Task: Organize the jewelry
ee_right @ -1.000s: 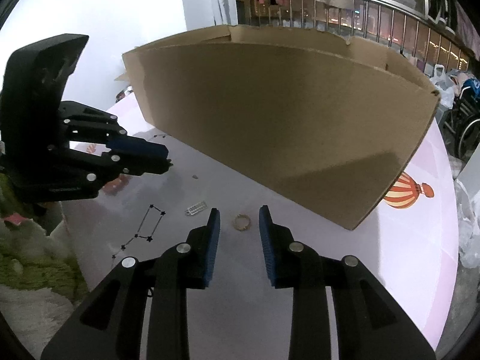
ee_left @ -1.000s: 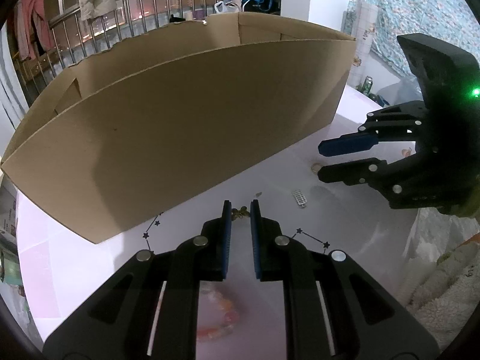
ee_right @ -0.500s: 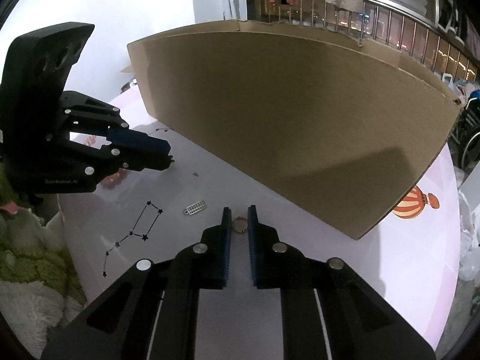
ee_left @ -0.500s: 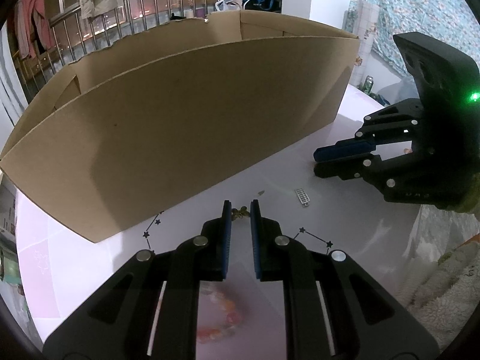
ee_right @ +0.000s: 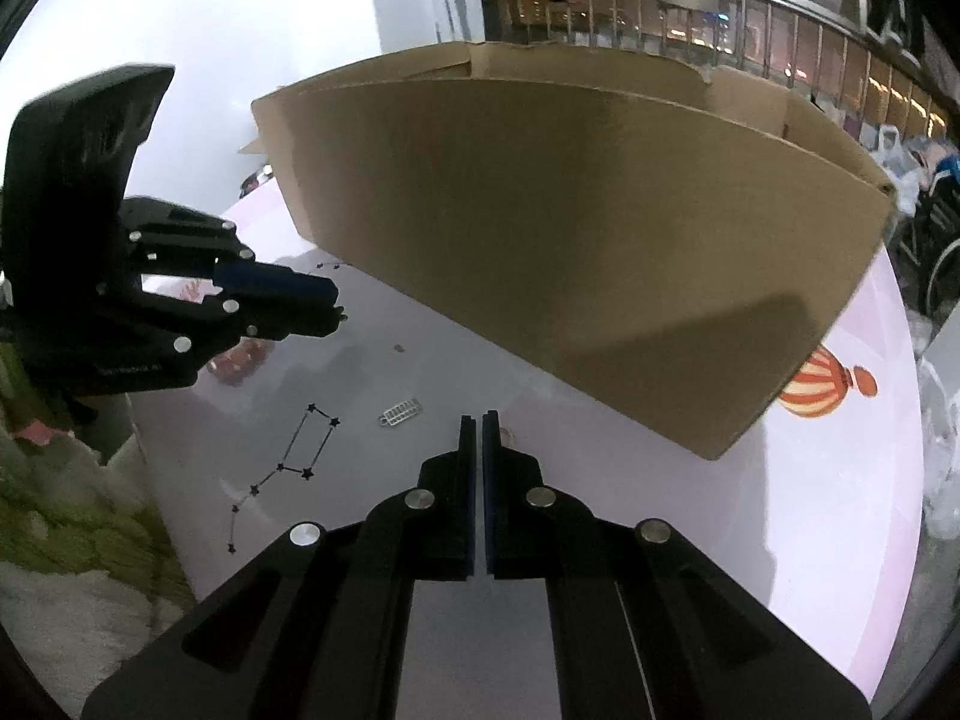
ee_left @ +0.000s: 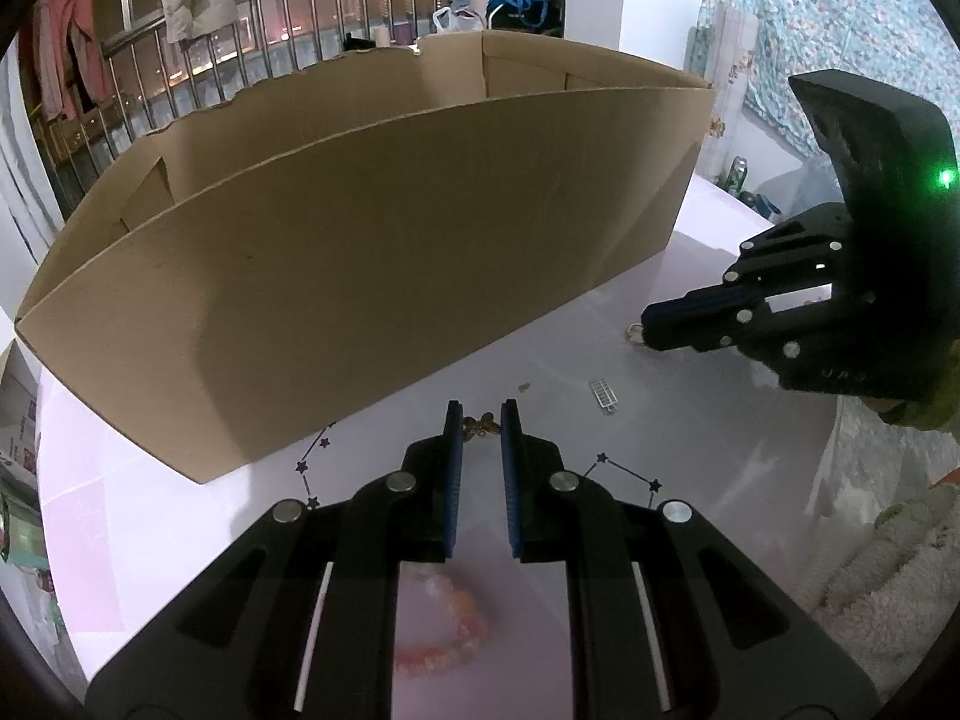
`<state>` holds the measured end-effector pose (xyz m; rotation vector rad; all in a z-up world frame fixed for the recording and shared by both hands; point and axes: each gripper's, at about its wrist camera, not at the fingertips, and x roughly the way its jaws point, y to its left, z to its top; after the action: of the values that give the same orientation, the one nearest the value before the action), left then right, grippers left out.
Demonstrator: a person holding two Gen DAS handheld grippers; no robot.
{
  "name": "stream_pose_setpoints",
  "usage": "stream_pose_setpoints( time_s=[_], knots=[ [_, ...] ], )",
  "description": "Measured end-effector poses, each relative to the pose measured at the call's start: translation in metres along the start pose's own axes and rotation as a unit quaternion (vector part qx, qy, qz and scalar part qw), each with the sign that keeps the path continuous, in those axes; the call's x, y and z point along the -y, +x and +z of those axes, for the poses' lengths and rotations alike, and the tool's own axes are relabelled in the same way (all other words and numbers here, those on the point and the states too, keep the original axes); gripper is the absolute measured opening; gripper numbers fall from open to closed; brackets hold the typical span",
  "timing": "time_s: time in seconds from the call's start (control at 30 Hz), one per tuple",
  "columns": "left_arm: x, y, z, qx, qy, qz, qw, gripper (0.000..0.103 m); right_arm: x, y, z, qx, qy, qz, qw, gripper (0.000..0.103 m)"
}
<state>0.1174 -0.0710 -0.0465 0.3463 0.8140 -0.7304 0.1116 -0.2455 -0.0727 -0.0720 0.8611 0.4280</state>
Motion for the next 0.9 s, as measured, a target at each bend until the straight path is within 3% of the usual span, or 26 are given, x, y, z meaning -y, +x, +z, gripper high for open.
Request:
stream_pose_setpoints(
  time_s=[0.4,0.9],
  knots=[
    [0.000,0.002,0.002,0.000,0.000,-0.001,1.0000,0.011,-0.001,0.005,0.000,-0.013,0.000,-0.026,1.000,0.002],
    [0.000,0.001,0.002,0.000,-0.001,0.000,1.0000,0.011,-0.011,0.006,-0.001,-0.012,-0.003,0.020,1.000,0.004]
  ],
)
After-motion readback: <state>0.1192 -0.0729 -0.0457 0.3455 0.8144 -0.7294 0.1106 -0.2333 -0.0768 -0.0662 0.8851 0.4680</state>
